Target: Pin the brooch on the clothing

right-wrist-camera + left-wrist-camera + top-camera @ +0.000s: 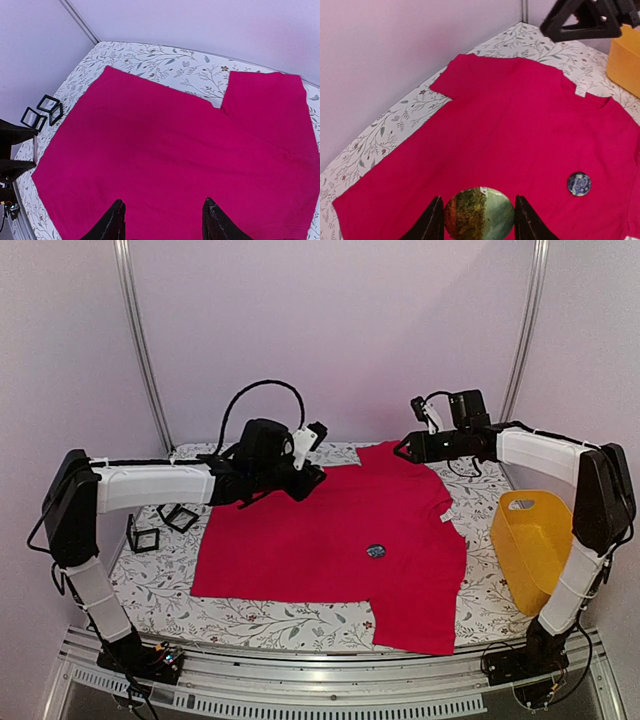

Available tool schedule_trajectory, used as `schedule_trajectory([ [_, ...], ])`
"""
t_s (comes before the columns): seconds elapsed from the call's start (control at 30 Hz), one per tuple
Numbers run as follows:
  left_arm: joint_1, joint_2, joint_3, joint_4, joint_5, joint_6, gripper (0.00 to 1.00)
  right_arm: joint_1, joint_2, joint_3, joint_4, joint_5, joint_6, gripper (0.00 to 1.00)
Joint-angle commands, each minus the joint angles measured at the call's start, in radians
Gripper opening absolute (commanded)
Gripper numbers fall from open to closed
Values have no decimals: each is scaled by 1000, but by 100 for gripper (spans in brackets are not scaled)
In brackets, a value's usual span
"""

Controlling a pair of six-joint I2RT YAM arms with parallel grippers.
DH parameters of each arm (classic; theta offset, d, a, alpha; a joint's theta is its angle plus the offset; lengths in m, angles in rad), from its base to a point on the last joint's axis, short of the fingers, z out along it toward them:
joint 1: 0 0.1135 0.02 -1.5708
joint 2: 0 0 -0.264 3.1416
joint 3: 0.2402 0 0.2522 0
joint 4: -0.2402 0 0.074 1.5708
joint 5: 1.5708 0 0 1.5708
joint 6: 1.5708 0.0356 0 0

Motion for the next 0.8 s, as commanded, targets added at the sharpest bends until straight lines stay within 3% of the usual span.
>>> schedule_trajectory([
  [0.0,-80,22,31,70,80,187,30,76,-31,36,7,-149,35,51],
  [0.3,-190,19,-39,172,-24,362,30,138,-30,-27,125,-416,231,50],
  [0.5,-201,29,-54,205,-51,378,30,144,-22,-44,136,-461,307,50],
  [0.77,-208,48,-44,213,-76,399,30,189,46,2,64,-466,290,49],
])
